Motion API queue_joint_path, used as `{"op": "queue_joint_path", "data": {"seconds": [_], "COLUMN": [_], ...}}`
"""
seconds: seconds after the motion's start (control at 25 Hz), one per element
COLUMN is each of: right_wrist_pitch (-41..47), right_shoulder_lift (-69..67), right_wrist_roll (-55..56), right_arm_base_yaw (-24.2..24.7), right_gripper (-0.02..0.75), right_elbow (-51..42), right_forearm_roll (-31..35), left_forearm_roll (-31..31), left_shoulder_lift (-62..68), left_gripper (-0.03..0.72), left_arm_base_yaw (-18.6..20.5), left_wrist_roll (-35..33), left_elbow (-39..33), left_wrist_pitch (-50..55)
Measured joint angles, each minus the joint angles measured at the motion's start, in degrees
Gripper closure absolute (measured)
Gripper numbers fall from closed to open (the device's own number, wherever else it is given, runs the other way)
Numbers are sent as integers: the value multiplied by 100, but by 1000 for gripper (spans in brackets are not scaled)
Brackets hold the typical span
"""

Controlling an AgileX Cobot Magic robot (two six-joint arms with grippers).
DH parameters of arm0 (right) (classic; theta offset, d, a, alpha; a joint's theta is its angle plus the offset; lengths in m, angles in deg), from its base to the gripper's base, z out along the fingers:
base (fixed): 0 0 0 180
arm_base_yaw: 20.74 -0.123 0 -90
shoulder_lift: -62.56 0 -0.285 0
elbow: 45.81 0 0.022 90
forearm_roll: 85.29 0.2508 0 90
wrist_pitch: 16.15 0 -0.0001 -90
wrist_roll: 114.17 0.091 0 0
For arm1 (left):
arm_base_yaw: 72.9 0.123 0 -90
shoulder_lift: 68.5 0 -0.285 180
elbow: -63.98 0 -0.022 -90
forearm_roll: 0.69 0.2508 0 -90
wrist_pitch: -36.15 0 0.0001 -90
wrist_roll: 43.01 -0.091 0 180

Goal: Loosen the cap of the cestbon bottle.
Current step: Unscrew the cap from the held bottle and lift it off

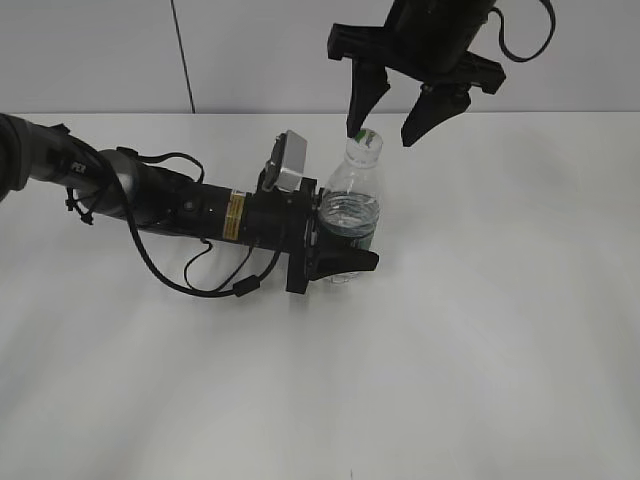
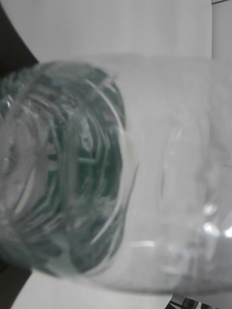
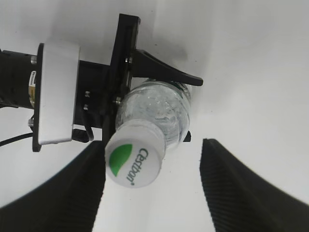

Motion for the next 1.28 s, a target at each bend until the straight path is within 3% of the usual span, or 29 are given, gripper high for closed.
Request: {"op": "queue_joint_path", "data": {"seconds": [0.28, 1.0, 1.28], "right_wrist_pitch": [0, 0, 0], "right_shoulder_lift": [0, -118, -118], "right_wrist_roll": [0, 0, 0], "right_arm_base_yaw": [0, 0, 0], "right_gripper": [266, 268, 362], "right_elbow": [0, 0, 0], "right_forearm_roll": [326, 376, 346], "left_forearm_roll": [0, 0, 0], "left_shoulder_lift": [0, 0, 0], "left_gripper": [280, 280, 280], "left_arm_base_yaw": [0, 0, 0], "left_wrist_roll": [0, 2, 2], "left_elbow": [0, 0, 0], "left_wrist_pitch": [-4, -4, -4]}}
